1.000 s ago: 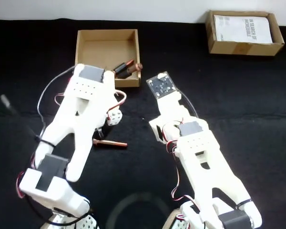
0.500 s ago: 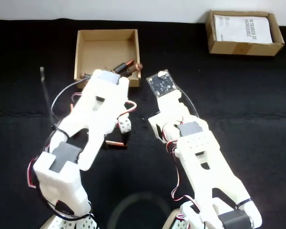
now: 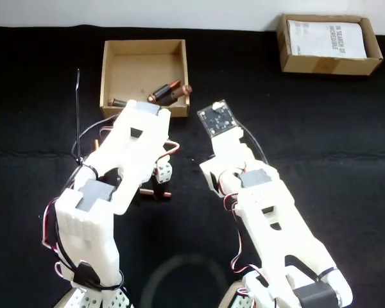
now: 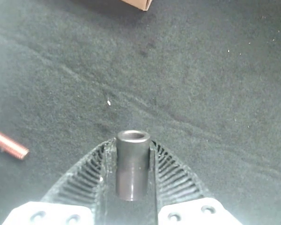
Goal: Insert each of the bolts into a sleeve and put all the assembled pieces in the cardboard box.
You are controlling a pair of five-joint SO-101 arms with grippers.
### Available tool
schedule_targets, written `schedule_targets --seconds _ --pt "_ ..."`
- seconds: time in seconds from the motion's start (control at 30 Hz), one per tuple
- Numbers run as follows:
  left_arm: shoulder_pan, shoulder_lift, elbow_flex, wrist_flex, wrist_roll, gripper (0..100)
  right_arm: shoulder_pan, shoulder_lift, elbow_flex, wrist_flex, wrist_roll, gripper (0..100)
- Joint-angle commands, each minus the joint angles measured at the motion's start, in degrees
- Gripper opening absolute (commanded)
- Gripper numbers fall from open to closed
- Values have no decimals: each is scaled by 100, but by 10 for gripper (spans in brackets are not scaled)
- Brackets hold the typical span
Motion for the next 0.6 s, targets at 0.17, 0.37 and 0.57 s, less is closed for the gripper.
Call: schedule_targets --seconds 0.17,0.37,0.57 --pt "-22 -13 -778 -88 35 123 -31 -215 224 -207 273 8" --pt "-13 4 -1015 -88 0 123 -66 -224 259 -233 281 8" --pt "-40 13 -673 -132 -9 123 -57 -224 259 -224 281 8"
